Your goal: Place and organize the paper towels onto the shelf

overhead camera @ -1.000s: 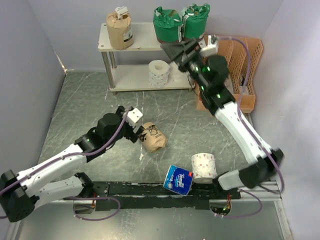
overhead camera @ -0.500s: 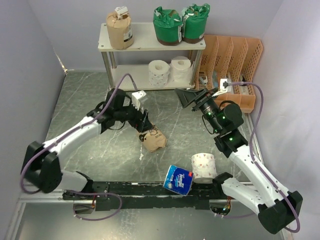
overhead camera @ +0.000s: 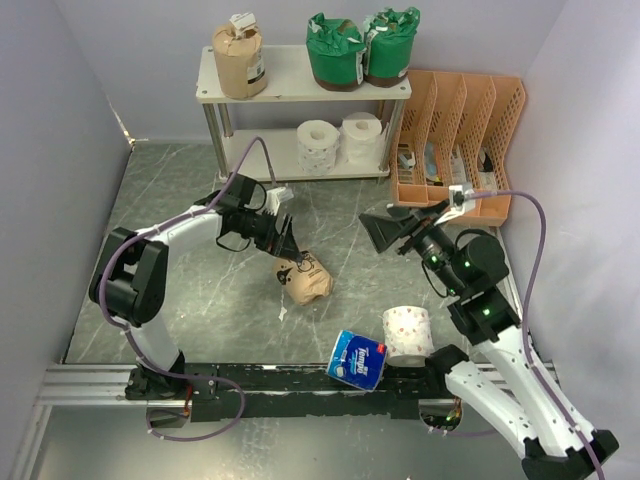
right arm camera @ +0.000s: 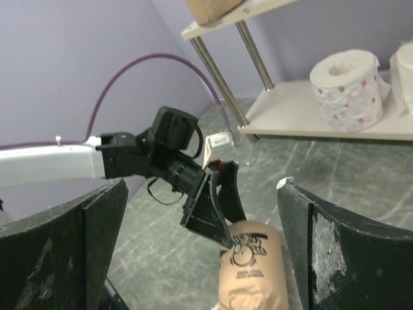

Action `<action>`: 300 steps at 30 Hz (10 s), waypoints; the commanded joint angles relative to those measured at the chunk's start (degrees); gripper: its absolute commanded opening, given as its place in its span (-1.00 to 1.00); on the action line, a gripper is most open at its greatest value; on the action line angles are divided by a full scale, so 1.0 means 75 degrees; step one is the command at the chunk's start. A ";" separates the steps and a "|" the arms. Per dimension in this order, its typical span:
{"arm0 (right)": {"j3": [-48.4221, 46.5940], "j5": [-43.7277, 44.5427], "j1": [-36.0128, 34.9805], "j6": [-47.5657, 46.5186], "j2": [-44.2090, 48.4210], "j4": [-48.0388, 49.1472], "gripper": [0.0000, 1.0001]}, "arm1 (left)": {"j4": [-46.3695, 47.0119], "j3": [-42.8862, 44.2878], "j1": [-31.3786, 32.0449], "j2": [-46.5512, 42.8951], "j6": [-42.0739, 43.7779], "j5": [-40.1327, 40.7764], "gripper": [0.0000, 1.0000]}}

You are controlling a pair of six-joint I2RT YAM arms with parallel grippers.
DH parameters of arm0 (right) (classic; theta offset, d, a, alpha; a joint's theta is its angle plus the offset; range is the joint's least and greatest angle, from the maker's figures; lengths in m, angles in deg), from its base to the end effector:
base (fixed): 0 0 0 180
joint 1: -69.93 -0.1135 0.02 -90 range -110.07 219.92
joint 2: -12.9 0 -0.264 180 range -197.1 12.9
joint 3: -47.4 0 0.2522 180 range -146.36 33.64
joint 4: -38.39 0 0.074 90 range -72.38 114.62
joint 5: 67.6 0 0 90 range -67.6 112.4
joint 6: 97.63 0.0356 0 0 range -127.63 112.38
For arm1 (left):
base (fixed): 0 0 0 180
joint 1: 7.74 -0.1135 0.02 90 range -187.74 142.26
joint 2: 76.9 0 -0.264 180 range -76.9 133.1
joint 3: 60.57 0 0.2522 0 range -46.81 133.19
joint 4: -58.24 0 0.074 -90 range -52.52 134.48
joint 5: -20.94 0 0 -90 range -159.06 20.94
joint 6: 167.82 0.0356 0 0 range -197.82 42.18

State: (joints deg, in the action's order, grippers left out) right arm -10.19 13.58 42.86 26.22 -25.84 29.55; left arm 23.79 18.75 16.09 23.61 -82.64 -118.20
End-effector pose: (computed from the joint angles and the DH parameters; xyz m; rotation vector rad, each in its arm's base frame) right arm 0.1402 0.0778 0.3792 -0.0478 1.4710 0.9830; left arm 0.3168 -0.1694 0.2016 0.7552 2.3877 -1.2881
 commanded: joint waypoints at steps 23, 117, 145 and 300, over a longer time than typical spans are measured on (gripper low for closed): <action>0.0427 0.0617 0.0000 -0.0469 0.0966 -0.1578 1.00 | -0.0806 -0.0097 0.0165 -0.0581 0.0427 -0.0914 -0.87; -0.0590 0.1366 0.0002 -0.1762 -0.0573 -0.0786 1.00 | 0.1945 0.8860 0.1112 0.1834 0.8076 0.7085 -0.25; -0.0560 0.2104 0.0001 -0.1245 0.0856 -0.2852 1.00 | -0.2493 0.5895 0.2176 -0.1589 0.0354 0.5490 1.00; -0.3598 -0.0113 -0.0030 -0.1547 -0.2929 -1.1220 1.00 | 0.0288 0.2803 0.0859 -0.1197 0.3350 0.9312 1.00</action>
State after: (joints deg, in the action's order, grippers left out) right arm -49.75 29.42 42.81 16.03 -46.70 -49.53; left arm 33.82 43.12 22.37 23.74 -40.52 -41.95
